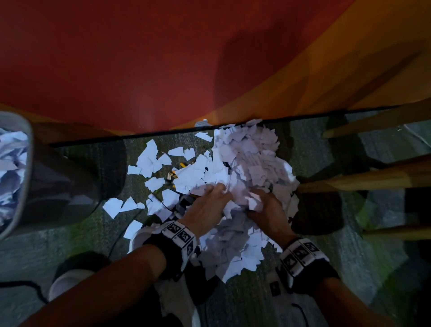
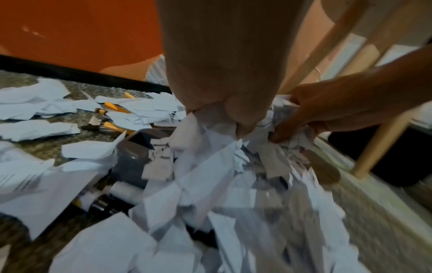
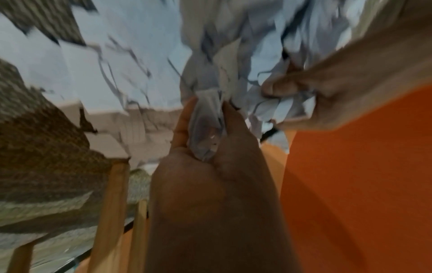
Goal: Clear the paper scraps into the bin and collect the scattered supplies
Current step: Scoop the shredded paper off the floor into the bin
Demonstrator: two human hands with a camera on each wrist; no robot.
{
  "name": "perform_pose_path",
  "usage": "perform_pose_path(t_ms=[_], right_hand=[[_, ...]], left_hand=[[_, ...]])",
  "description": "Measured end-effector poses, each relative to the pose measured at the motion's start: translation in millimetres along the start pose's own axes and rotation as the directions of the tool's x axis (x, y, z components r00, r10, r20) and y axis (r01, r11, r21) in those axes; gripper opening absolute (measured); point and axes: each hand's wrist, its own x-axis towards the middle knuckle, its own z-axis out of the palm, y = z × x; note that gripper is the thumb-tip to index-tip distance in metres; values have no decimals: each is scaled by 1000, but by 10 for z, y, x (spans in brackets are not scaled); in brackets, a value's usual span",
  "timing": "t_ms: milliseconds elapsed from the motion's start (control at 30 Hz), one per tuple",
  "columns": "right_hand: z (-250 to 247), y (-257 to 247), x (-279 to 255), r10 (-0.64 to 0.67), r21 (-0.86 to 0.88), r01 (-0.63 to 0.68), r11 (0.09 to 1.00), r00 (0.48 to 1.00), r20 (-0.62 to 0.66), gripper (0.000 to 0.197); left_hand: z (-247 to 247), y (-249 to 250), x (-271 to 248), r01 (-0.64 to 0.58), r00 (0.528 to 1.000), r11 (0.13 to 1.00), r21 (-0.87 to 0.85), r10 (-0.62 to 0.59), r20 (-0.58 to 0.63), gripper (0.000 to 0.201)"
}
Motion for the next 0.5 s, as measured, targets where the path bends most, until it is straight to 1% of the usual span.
perform_pose_path(t_ms=[67, 133, 200, 233, 300, 333, 367, 433, 500], right_hand=[[-173, -78, 13, -21, 37, 22, 999, 999, -33, 44], [-356, -161, 6, -21, 80, 26, 996, 998, -61, 41], [-517, -224, 5, -28, 97, 36, 995, 996, -83, 40], [-588, -252, 1, -35, 109, 44, 993, 996, -88, 37], [-737, -362, -46, -52, 145, 66, 987, 994, -101, 30], [-802, -410, -70, -69, 166, 86, 982, 992, -107, 30], [-864, -463, -100, -88, 195, 112, 974, 988, -126, 32], [-981, -618, -169, -113, 236, 148, 960, 981, -155, 33], [-1075, -768, -223, -112, 290, 155, 945, 981, -158, 31]], left_hand=[[-30, -32, 37, -14, 998, 995, -101, 8, -57, 45], [-142, -35, 72, -5, 996, 987, -158, -9, -89, 47], [-354, -30, 79, 10, 990, 988, -152, -32, -138, 48], [-491, 1, 70, -9, 987, 988, -152, -16, -158, 48], [-765, -3, 33, -34, 976, 977, -211, -13, -218, 41], [-922, 12, 3, -30, 968, 964, -263, -38, -249, 37], [-1060, 10, -37, -46, 960, 958, -281, -36, -278, 34], [-1351, 67, -121, -54, 945, 972, -228, -25, -328, 34], [-1628, 108, -227, -30, 933, 972, -233, -56, -356, 22]])
